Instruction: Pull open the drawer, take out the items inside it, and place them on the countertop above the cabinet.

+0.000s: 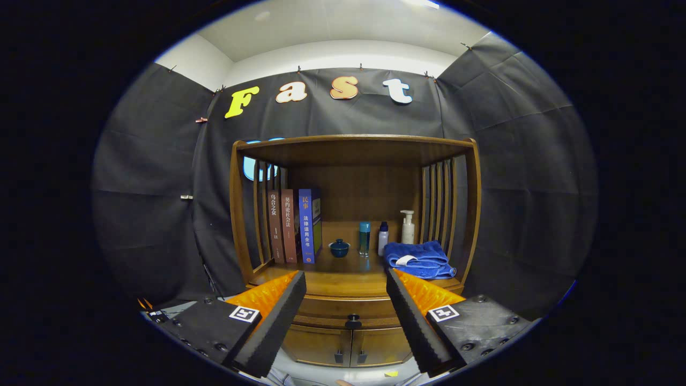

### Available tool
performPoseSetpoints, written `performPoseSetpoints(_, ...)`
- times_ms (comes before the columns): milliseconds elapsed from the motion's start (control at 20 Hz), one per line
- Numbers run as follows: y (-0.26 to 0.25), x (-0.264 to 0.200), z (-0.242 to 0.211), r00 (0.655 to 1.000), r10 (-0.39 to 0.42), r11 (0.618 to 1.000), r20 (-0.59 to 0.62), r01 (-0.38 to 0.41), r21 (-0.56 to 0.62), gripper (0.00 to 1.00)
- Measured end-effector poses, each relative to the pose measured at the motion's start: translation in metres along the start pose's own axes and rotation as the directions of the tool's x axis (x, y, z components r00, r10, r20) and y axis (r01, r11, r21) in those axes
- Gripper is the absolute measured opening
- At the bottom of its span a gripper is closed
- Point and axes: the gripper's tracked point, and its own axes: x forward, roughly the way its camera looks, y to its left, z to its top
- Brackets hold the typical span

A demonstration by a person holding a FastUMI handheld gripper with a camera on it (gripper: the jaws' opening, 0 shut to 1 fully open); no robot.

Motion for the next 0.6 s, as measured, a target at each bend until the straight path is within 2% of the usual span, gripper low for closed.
performPoseSetpoints(350,-0.009,0.017,-0.048,0.996,-0.009,1.0,-0.083,0.011,0.024,0.99)
performPoseSetpoints(600,-0.012,0.051,-0.092,0.989,-0.02,0.999,-0.147,0.026,0.04,0.99)
